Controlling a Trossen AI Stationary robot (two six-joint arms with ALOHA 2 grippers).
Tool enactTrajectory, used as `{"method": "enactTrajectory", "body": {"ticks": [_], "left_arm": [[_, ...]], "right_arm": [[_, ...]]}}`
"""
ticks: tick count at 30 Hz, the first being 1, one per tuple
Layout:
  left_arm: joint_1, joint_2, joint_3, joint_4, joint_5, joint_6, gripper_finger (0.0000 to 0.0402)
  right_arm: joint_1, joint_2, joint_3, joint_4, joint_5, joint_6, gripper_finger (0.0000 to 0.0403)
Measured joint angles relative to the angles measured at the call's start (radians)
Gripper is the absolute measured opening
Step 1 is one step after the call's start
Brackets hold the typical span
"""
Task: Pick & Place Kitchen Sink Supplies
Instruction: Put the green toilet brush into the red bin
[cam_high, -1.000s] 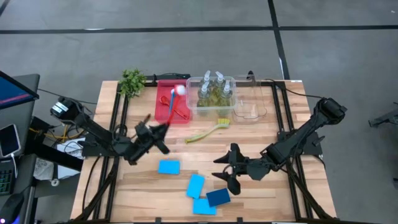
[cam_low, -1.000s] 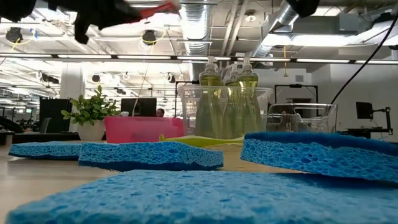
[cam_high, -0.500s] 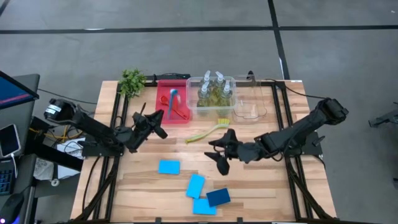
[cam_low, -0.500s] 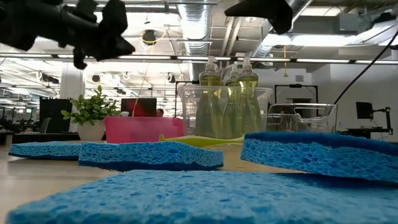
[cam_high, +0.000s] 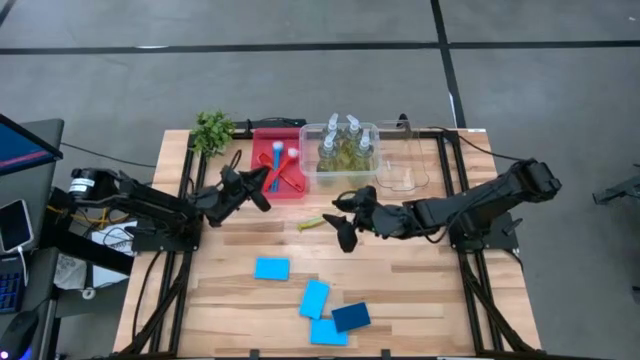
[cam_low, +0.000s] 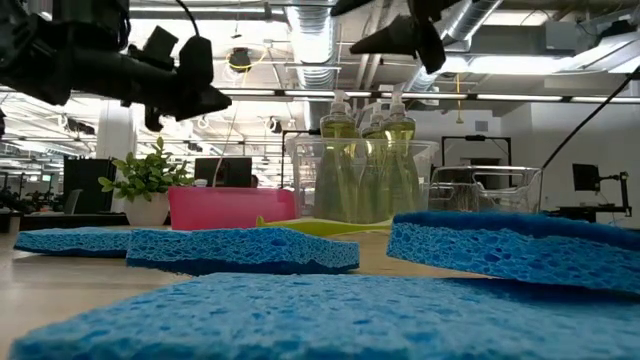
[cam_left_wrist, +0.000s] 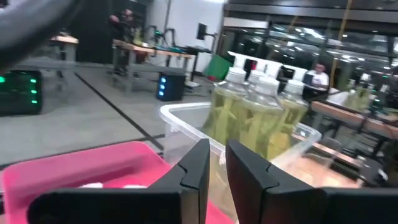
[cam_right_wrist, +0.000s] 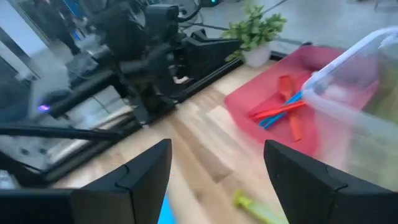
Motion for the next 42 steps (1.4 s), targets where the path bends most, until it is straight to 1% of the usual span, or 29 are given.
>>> {"method": "enactTrajectory", "body": {"ticks": [2, 5, 10, 12, 14, 17, 21, 27, 29, 36, 42], "left_arm": [[0.011, 0.000, -0.014, -0.008, 0.032, -0.017, 0.0053], [0.021, 0.000, -0.038, -0.027, 0.094, -0.021, 0.0053], [0.028, 0.000, -0.075, -0.044, 0.214, -0.027, 0.0053], [0.028, 0.000, -0.084, -0.055, 0.245, -0.028, 0.0053], [0.028, 0.000, -0.086, -0.083, 0.251, -0.028, 0.0053], [0.036, 0.001, -0.087, -0.111, 0.255, -0.028, 0.0053], [0.060, 0.008, -0.086, -0.114, 0.254, -0.028, 0.0053], [0.081, 0.008, -0.086, -0.114, 0.252, -0.028, 0.0053], [0.081, 0.008, -0.086, -0.114, 0.252, -0.028, 0.0053], [0.080, 0.008, -0.086, -0.117, 0.291, -0.028, 0.0053], [0.080, 0.008, -0.086, -0.118, 0.293, -0.028, 0.0053]], "right_arm": [[-0.010, 0.017, 0.000, -0.002, 0.000, -0.062, 0.0249], [-0.018, 0.037, 0.000, -0.010, 0.001, -0.198, 0.0249], [-0.018, 0.130, 0.000, -0.037, 0.000, -0.394, 0.0249], [-0.017, 0.176, 0.000, -0.039, 0.000, -0.454, 0.0249], [-0.020, 0.226, 0.000, -0.037, 0.000, -0.500, 0.0249], [-0.043, 0.274, 0.000, -0.045, 0.000, -0.511, 0.0249], [-0.088, 0.294, 0.000, -0.077, -0.003, -0.493, 0.0249], [-0.140, 0.314, 0.000, -0.114, -0.113, -0.501, 0.0249], [-0.148, 0.343, 0.000, -0.118, -0.133, -0.515, 0.0249], [-0.146, 0.416, 0.000, -0.116, -0.138, -0.601, 0.0249], [-0.154, 0.471, 0.000, -0.124, -0.144, -0.605, 0.0249]]}}
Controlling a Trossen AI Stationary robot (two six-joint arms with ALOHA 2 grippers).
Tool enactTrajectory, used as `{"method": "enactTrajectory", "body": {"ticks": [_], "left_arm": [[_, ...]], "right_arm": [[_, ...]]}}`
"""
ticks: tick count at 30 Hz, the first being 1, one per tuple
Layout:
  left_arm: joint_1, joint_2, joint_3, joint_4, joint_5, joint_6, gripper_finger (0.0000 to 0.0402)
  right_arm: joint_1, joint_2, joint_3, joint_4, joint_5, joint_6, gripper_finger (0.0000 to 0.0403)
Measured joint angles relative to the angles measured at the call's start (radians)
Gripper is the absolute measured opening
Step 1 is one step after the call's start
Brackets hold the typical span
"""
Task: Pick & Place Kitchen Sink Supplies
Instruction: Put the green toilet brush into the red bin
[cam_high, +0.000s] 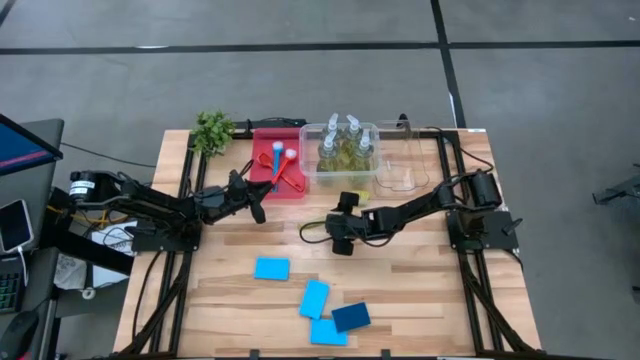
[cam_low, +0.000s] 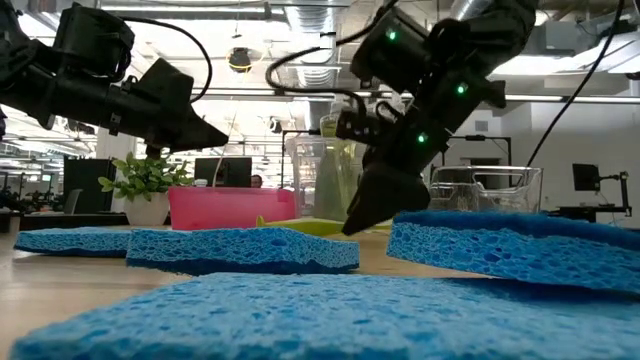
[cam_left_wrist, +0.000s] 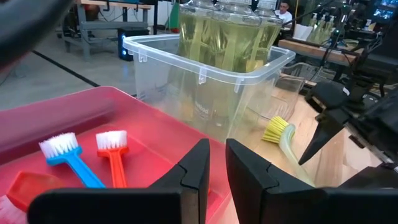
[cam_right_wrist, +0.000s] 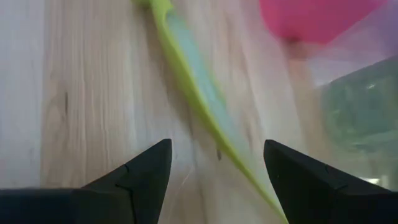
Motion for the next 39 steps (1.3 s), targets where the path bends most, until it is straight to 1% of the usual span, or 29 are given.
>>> {"method": "enactTrajectory", "body": {"ticks": [4, 10, 14, 18, 27, 30, 36, 39], "left_arm": [[0.000, 0.000, 0.000, 0.000, 0.000, 0.000, 0.0053], [0.000, 0.000, 0.000, 0.000, 0.000, -0.007, 0.0053], [0.000, 0.000, 0.000, 0.000, 0.001, -0.038, 0.0053], [0.000, 0.000, 0.000, 0.000, 0.001, -0.048, 0.0053], [0.000, 0.000, 0.000, 0.000, 0.001, -0.049, 0.0053], [0.000, 0.000, 0.000, 0.000, 0.001, -0.049, 0.0053], [0.000, 0.000, 0.000, 0.000, 0.001, -0.049, 0.0053], [0.000, 0.000, 0.000, 0.000, 0.001, -0.049, 0.0053]], "right_arm": [[-0.013, 0.047, 0.005, -0.010, -0.037, 0.009, 0.0249], [-0.014, 0.113, 0.006, -0.014, -0.088, 0.090, 0.0249], [-0.011, 0.129, 0.005, -0.020, -0.133, 0.146, 0.0235], [-0.011, 0.127, 0.005, -0.021, -0.163, 0.194, 0.0197], [-0.012, 0.126, 0.003, -0.015, -0.254, 0.267, 0.0066], [-0.013, 0.126, 0.002, -0.017, -0.278, 0.284, 0.0036], [-0.013, 0.126, 0.001, -0.017, -0.293, 0.299, 0.0036], [-0.014, 0.127, 0.015, -0.029, -0.294, 0.332, 0.0051]]}}
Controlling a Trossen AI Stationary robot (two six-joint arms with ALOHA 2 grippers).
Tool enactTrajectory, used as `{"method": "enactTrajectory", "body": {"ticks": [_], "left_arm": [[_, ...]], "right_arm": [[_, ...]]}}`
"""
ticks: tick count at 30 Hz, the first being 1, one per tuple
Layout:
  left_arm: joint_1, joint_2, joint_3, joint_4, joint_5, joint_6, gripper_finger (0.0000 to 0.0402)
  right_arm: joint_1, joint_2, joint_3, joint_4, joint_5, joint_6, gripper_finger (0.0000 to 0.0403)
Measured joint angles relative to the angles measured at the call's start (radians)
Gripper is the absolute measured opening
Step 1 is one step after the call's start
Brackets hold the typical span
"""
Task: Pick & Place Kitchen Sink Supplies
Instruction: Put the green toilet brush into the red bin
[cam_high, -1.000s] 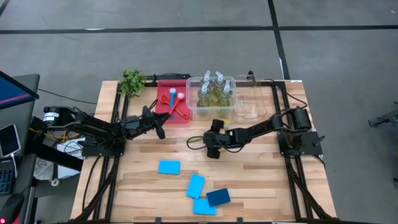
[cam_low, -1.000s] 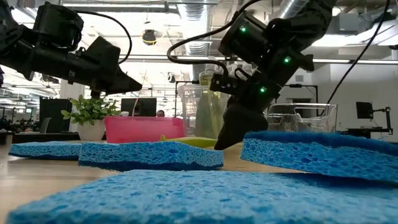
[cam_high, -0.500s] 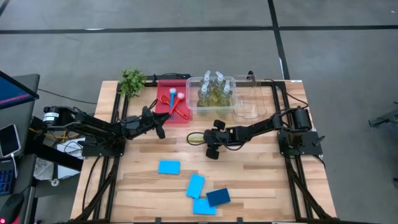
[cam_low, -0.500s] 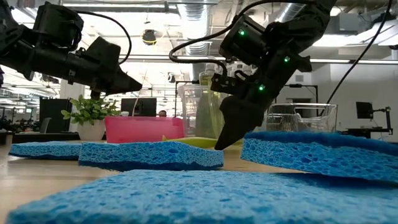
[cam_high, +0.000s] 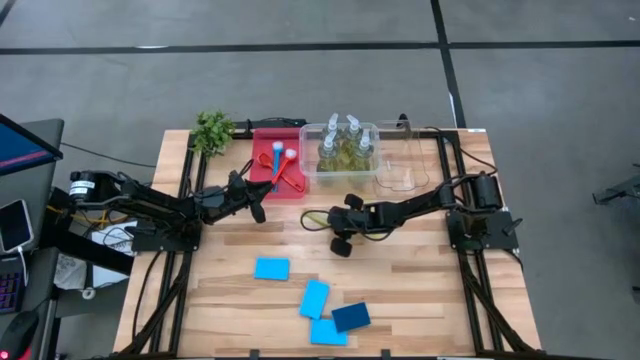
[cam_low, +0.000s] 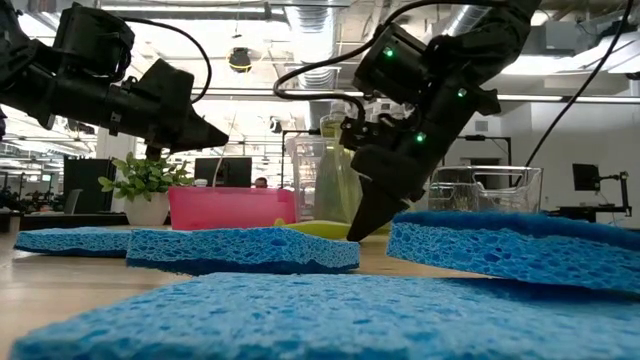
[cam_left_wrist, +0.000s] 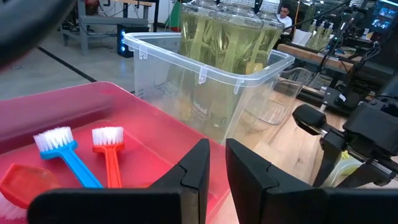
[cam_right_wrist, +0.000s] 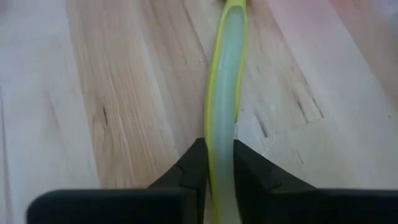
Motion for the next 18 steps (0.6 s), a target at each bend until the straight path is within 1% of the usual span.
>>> {"method": "enactTrajectory", "body": {"ticks": [2, 5, 9, 15, 18], "left_arm": [[-0.001, 0.000, 0.000, 0.000, 0.001, 0.000, 0.0053], [-0.001, 0.000, 0.000, 0.000, 0.002, -0.006, 0.0053], [-0.001, 0.000, 0.000, -0.001, 0.003, -0.048, 0.0053], [-0.001, 0.000, 0.000, -0.005, 0.076, -0.064, 0.0053], [-0.001, 0.000, 0.000, -0.011, 0.082, -0.089, 0.0053]], "right_arm": [[0.000, 0.001, 0.025, -0.027, -0.003, 0.021, 0.0060], [0.000, 0.001, 0.087, -0.121, -0.002, 0.001, 0.0057], [0.002, 0.001, 0.174, -0.268, 0.017, -0.089, 0.0037], [0.002, 0.005, 0.283, -0.409, 0.050, -0.237, 0.0037], [0.002, 0.007, 0.327, -0.447, 0.059, -0.293, 0.0046]]}}
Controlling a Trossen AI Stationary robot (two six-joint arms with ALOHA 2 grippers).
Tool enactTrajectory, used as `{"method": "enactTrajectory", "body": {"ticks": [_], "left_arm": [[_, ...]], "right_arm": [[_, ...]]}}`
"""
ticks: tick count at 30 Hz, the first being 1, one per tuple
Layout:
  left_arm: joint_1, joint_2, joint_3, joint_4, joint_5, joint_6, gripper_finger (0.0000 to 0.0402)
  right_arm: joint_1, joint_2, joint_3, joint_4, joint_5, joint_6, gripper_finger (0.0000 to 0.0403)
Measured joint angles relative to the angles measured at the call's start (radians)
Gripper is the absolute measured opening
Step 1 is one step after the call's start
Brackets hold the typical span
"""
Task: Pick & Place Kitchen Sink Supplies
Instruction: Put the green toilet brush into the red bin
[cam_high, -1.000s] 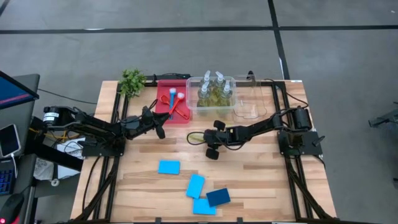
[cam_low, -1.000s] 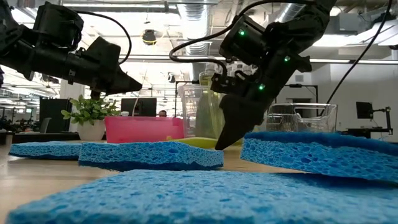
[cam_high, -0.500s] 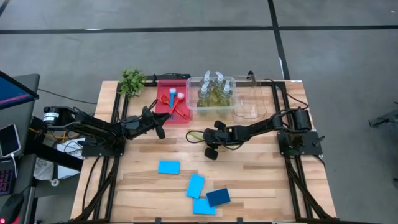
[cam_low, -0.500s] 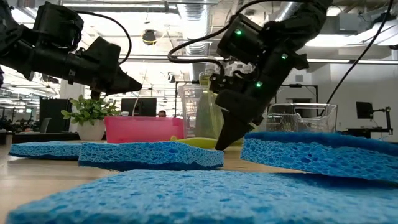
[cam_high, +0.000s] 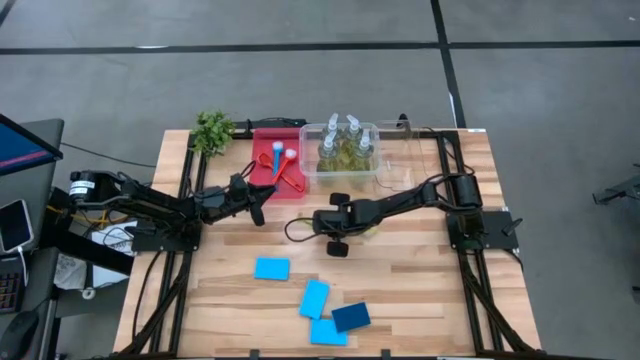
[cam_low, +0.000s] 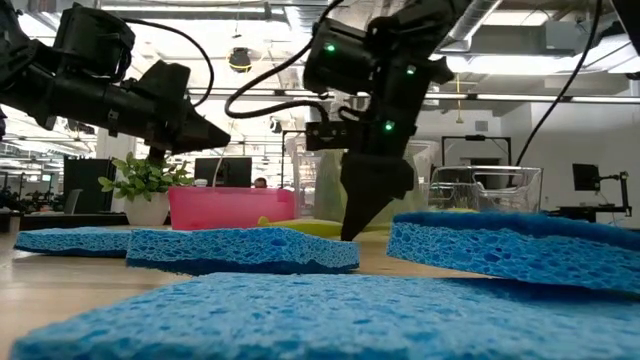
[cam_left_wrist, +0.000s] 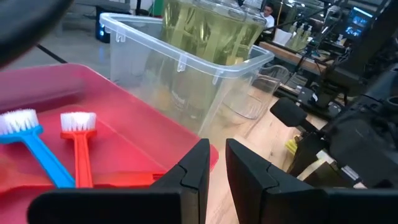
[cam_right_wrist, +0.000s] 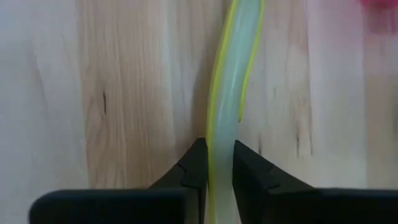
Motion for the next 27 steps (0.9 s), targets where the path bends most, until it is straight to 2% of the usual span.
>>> {"method": "enactTrajectory", "body": {"ticks": [6, 14, 22, 27], "left_arm": [[0.000, 0.000, 0.000, -0.001, 0.000, -0.036, 0.0053], [0.000, 0.000, 0.000, -0.004, 0.000, -0.042, 0.0053], [0.000, 0.000, 0.000, -0.011, 0.000, -0.042, 0.0053], [0.000, 0.000, 0.000, -0.012, 0.000, -0.042, 0.0053]], "right_arm": [[0.002, 0.000, 0.062, -0.064, -0.008, -0.069, 0.0040], [0.000, -0.003, 0.192, -0.244, -0.006, -0.125, 0.0044], [-0.016, -0.004, 0.342, -0.434, -0.135, -0.126, 0.0037], [-0.015, -0.005, 0.433, -0.517, -0.152, -0.139, 0.0044]]}}
